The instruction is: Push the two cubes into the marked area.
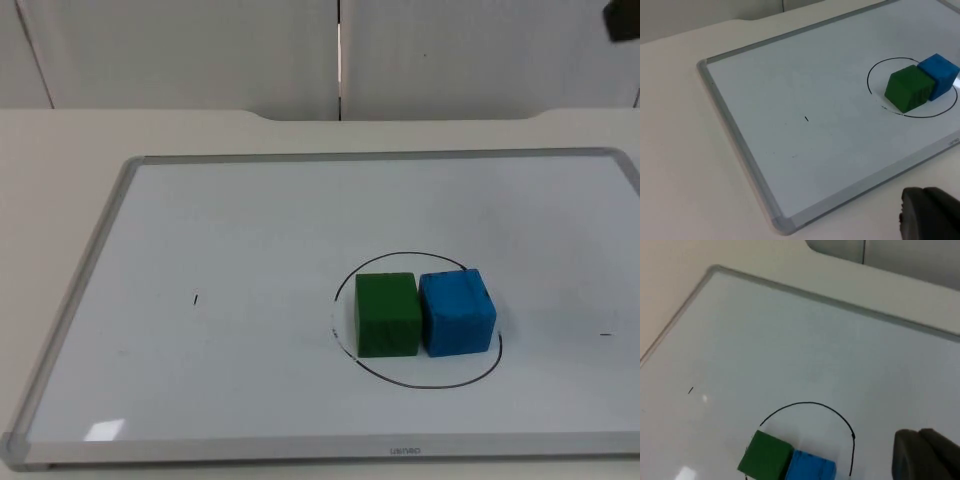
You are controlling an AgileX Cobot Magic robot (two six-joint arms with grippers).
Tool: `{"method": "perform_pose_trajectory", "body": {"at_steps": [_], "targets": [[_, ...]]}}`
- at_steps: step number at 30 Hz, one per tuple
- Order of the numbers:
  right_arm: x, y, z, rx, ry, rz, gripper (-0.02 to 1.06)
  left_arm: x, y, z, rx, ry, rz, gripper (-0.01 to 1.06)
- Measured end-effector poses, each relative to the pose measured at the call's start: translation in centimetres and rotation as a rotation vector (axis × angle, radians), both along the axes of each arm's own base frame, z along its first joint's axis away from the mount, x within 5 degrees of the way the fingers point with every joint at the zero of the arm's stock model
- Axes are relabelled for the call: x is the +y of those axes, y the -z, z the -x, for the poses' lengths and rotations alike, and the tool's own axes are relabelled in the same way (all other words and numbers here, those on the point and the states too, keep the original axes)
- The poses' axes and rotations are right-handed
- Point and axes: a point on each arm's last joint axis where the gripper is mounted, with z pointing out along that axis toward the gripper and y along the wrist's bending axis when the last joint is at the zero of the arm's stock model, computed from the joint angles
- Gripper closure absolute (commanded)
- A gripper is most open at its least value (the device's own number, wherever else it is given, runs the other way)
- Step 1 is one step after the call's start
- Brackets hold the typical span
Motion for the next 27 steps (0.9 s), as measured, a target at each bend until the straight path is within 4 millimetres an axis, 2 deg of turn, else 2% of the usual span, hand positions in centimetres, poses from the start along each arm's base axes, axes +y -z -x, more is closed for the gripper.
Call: {"method": "perform_pose_trajectory", "body": {"at_steps": [2,3,7,11,13,15,18,19,23,27], "targets": [[-0.7,-1.6,1.5,-0.037,-0.014,0.001,1.05,0.0,0.0,0.0,0.000,0.000,0.000,1.05],[-0.7,-1.6,1.5,-0.037,-0.014,0.001,1.05,0.0,0.0,0.0,0.000,0.000,0.000,1.05],[-2.3,-3.9,4.8,-0.081,-0.037,0.014,1.05,0.0,0.0,0.0,0.000,0.000,0.000,1.05],[-3.4,-4.6,6.9,-0.130,-0.042,0.021,1.05,0.0,0.0,0.0,0.000,0.000,0.000,1.05],[-4.2,-4.4,8.5,-0.159,-0.043,0.025,1.05,0.0,0.0,0.0,0.000,0.000,0.000,1.05],[-4.6,-4.2,9.2,-0.171,-0.044,0.032,1.05,0.0,0.0,0.0,0.000,0.000,0.000,1.05],[-5.8,-2.7,11.6,-0.194,-0.047,0.036,1.05,0.0,0.0,0.0,0.000,0.000,0.000,1.05],[-5.8,-2.7,11.6,-0.194,-0.047,0.036,1.05,0.0,0.0,0.0,0.000,0.000,0.000,1.05],[-7.2,-0.7,14.5,-0.205,-0.046,0.026,1.05,0.0,0.0,0.0,0.000,0.000,0.000,1.05],[-8.2,0.3,17.0,-0.220,-0.047,-0.002,1.05,0.0,0.0,0.0,0.000,0.000,0.000,1.05]]}}
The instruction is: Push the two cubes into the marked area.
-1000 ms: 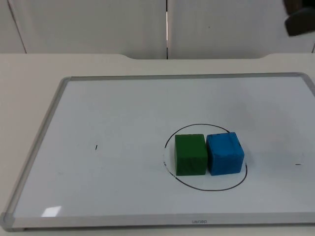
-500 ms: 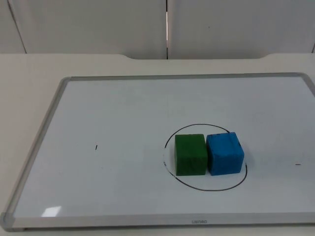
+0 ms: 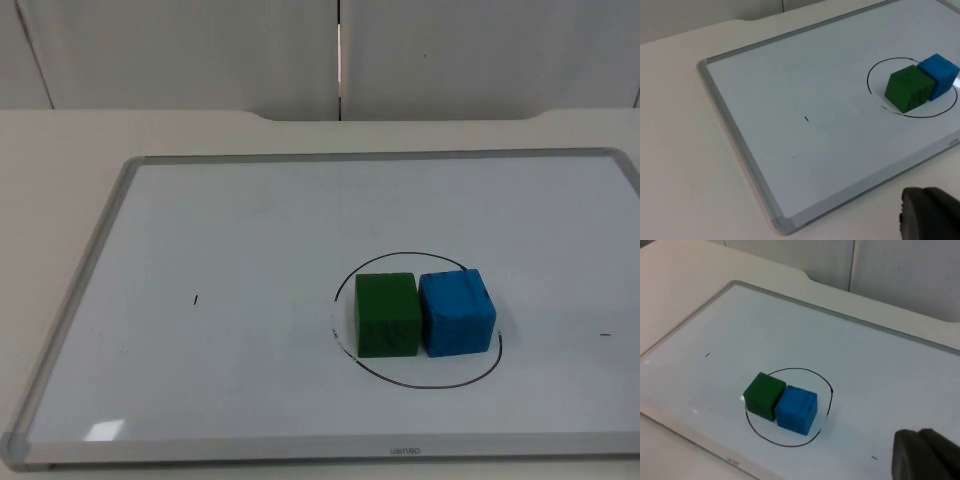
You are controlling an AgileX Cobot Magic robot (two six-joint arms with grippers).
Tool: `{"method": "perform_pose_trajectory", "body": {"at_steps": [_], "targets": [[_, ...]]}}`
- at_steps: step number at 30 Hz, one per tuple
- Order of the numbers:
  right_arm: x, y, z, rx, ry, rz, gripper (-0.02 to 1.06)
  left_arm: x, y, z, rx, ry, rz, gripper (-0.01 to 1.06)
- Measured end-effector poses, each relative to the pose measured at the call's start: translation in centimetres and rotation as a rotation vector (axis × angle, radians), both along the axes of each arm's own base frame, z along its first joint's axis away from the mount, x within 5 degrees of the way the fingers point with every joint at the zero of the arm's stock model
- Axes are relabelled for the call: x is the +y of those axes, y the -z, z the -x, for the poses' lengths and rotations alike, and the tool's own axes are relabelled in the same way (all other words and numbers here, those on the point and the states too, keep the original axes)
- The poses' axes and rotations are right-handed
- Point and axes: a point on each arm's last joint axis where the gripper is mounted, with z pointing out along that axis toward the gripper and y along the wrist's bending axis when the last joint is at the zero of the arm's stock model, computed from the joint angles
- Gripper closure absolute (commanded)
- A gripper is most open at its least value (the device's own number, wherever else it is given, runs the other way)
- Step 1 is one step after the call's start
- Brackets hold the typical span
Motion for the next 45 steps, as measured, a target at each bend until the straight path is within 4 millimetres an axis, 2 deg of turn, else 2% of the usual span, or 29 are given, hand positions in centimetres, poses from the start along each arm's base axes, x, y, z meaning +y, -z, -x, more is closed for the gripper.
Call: {"method": "perform_pose_trajectory", "body": {"at_steps": [3,4,7,15,25,45], "targets": [[-1.0,0.8,2.2,-0.017,-0.004,-0.018,1.05,0.0,0.0,0.0,0.000,0.000,0.000,1.05],[-1.0,0.8,2.2,-0.017,-0.004,-0.018,1.05,0.0,0.0,0.0,0.000,0.000,0.000,1.05],[-2.0,1.3,4.5,-0.018,-0.008,-0.024,1.05,0.0,0.0,0.0,0.000,0.000,0.000,1.05],[-3.7,2.4,8.1,-0.043,-0.015,-0.042,1.05,0.0,0.0,0.0,0.000,0.000,0.000,1.05],[-3.6,4.2,8.0,0.032,-0.015,-0.011,1.05,0.0,0.0,0.0,0.000,0.000,0.000,1.05],[-3.5,4.3,7.9,0.039,-0.013,-0.012,1.05,0.0,0.0,0.0,0.000,0.000,0.000,1.05]]}}
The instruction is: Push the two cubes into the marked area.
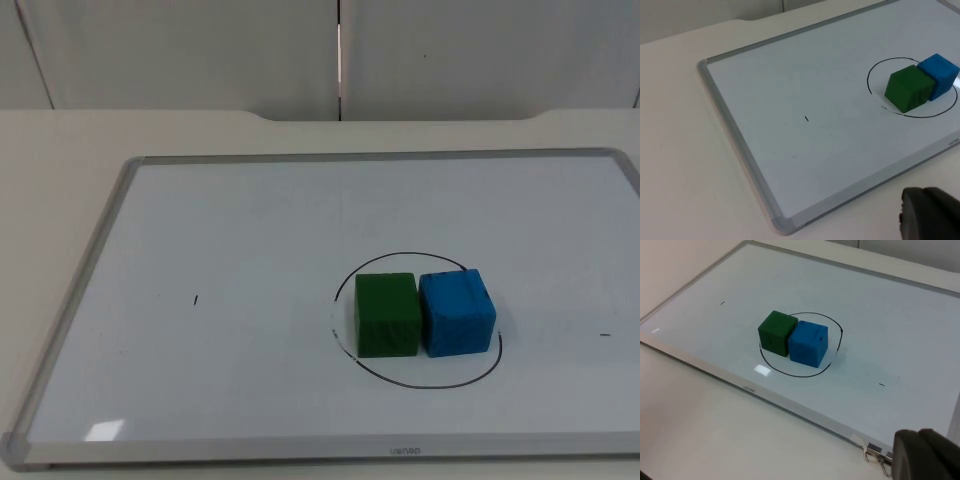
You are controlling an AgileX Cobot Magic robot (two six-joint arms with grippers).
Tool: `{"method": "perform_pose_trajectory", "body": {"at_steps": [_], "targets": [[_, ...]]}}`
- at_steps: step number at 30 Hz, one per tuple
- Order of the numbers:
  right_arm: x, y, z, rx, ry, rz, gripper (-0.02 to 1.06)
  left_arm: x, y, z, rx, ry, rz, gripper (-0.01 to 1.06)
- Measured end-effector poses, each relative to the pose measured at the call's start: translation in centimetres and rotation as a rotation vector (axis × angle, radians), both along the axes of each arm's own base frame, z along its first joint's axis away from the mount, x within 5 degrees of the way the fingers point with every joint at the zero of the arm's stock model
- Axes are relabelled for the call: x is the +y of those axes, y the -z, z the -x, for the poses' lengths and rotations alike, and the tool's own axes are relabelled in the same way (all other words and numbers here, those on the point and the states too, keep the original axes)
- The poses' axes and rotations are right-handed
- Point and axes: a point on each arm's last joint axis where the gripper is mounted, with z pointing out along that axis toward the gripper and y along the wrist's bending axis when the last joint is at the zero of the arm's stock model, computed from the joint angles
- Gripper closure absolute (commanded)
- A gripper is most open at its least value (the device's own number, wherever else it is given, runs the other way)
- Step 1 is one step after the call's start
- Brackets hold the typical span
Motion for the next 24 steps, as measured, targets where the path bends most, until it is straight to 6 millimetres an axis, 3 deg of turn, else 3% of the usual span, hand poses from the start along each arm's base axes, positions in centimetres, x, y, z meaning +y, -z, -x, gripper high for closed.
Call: {"method": "perform_pose_trajectory", "body": {"at_steps": [5,6,8,10,11,12,14,19,24], "targets": [[0.00,0.00,0.00,0.000,0.000,0.000,1.05,0.00,0.00,0.00,0.000,0.000,0.000,1.02],[0.00,0.00,0.00,0.000,0.000,0.000,1.05,0.00,0.00,0.00,0.000,0.000,0.000,0.98],[0.00,0.00,0.00,0.000,0.000,0.000,1.05,0.00,0.00,0.00,0.000,0.000,0.000,0.84],[0.00,0.00,0.00,0.000,0.000,0.000,1.05,0.00,0.00,0.00,0.000,0.000,0.000,0.64],[0.00,0.00,0.00,0.000,0.000,0.000,1.05,0.00,0.00,0.00,0.000,0.000,0.000,0.64],[0.00,0.00,0.00,0.000,0.000,0.000,1.05,0.00,0.00,0.00,0.000,0.000,0.000,0.50],[0.00,0.00,0.00,0.000,0.000,0.000,1.05,0.00,0.00,0.00,0.000,0.000,0.000,0.34],[0.00,0.00,0.00,0.000,0.000,0.000,1.05,0.00,0.00,0.00,0.000,0.000,0.000,0.23],[0.00,0.00,0.00,0.000,0.000,0.000,1.05,0.00,0.00,0.00,0.000,0.000,0.000,0.23]]}}
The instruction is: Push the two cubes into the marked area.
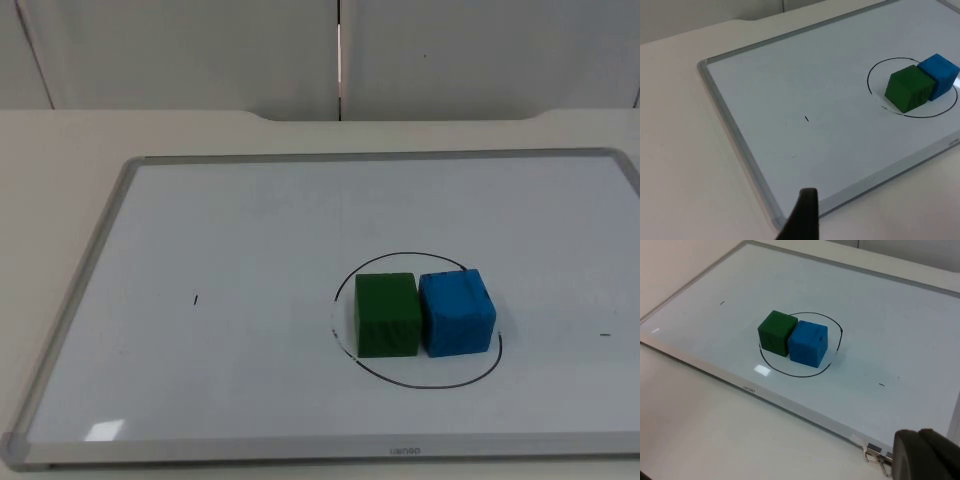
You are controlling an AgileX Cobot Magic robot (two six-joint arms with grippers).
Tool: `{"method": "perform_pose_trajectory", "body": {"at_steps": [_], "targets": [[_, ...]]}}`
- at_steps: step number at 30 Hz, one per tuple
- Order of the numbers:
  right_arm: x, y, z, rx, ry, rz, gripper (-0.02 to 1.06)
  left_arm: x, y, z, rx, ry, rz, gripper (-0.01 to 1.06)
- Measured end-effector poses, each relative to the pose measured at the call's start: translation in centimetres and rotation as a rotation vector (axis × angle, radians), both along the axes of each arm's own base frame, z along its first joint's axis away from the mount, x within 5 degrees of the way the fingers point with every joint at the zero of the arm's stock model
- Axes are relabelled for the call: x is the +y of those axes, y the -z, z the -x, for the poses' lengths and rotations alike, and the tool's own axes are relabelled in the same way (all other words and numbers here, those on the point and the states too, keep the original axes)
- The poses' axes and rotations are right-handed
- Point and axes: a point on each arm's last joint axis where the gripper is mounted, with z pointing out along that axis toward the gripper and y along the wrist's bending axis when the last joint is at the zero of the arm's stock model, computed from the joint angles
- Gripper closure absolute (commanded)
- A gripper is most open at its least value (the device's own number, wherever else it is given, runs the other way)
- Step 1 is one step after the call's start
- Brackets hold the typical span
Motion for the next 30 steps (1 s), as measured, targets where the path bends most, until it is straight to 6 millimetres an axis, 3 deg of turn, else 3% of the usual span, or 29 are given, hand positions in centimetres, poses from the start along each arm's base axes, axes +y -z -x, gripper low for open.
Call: {"method": "perform_pose_trajectory", "body": {"at_steps": [6,9,12,30], "targets": [[-0.01,0.00,-0.01,-0.001,0.001,0.001,1.05,0.00,0.00,0.00,0.000,0.000,0.000,0.22],[-0.01,0.00,-0.01,-0.001,0.001,0.001,1.05,0.00,0.00,0.00,0.000,0.000,0.000,0.15],[-0.01,0.00,-0.01,-0.001,0.001,0.001,1.05,0.00,0.00,0.00,0.000,0.000,0.000,0.00],[-0.06,0.00,-0.03,-0.003,0.004,0.006,1.04,0.00,0.00,0.00,0.000,0.000,0.000,0.00]]}}
